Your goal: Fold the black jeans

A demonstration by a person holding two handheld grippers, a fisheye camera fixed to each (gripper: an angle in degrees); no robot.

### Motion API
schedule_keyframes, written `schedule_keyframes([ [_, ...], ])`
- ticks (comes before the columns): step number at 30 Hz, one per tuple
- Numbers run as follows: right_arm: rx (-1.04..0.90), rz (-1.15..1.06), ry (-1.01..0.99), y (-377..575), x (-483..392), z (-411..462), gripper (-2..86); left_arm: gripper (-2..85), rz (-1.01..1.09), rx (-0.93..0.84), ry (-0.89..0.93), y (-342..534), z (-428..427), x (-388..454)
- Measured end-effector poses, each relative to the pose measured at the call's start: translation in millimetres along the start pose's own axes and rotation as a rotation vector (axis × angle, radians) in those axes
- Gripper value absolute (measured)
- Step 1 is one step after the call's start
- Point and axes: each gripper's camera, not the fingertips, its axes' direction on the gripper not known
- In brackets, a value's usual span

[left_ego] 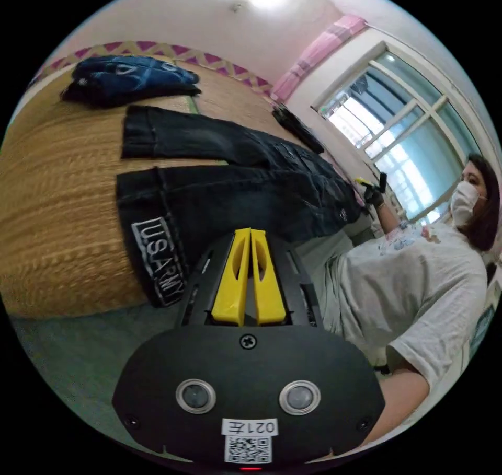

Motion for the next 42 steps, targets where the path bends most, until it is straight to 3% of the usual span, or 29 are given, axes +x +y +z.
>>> schedule_keyframes([
  [2,0.01,0.011,0.003,-17.9,11.4,13.5,7.3,-0.6,-0.054,0.171,-0.043,3.5,-25.1,-6.8],
  [4,0.012,0.008,-0.001,-37.4,19.9,28.6,7.4,-0.4,-0.042,0.215,-0.05,-4.3,-29.1,-4.6],
  [10,-0.036,-0.009,0.01,-99.4,43.1,86.8,8.8,0.6,-0.074,0.079,-0.351,-53.3,11.3,-9.8],
  [17,-0.206,-0.013,0.15,-155.5,81.9,139.9,10.0,-0.9,-0.164,0.008,-0.317,-96.0,21.1,-38.8],
  [20,-0.371,-0.014,0.113,-167.1,97.5,169.3,7.7,-0.9,-0.167,-0.024,-0.314,-102.9,24.2,-39.9],
  [26,-0.463,-0.116,0.173,-190.5,84.5,191.5,0.7,-1.0,-0.164,0.025,-0.289,-93.8,24.9,-40.4],
  [28,-0.43,-0.133,0.261,-200.7,78.6,191.0,0.4,-1.0,-0.184,0.032,-0.278,-94.4,24.2,-43.3],
  [35,-0.427,-0.083,0.275,-202.1,75.9,205.0,0.3,-1.0,-0.2,0.042,-0.283,-97.3,24.4,-42.2],
  [39,-0.247,-0.014,0.209,-172.4,60.9,146.7,0.3,-1.0,-0.198,0.07,-0.298,-86.5,19.8,-34.3],
  [42,-0.219,-0.006,0.172,-127.3,40.5,103.7,0.4,-1.0,-0.182,0.095,-0.316,-77.9,17.8,-25.1],
])
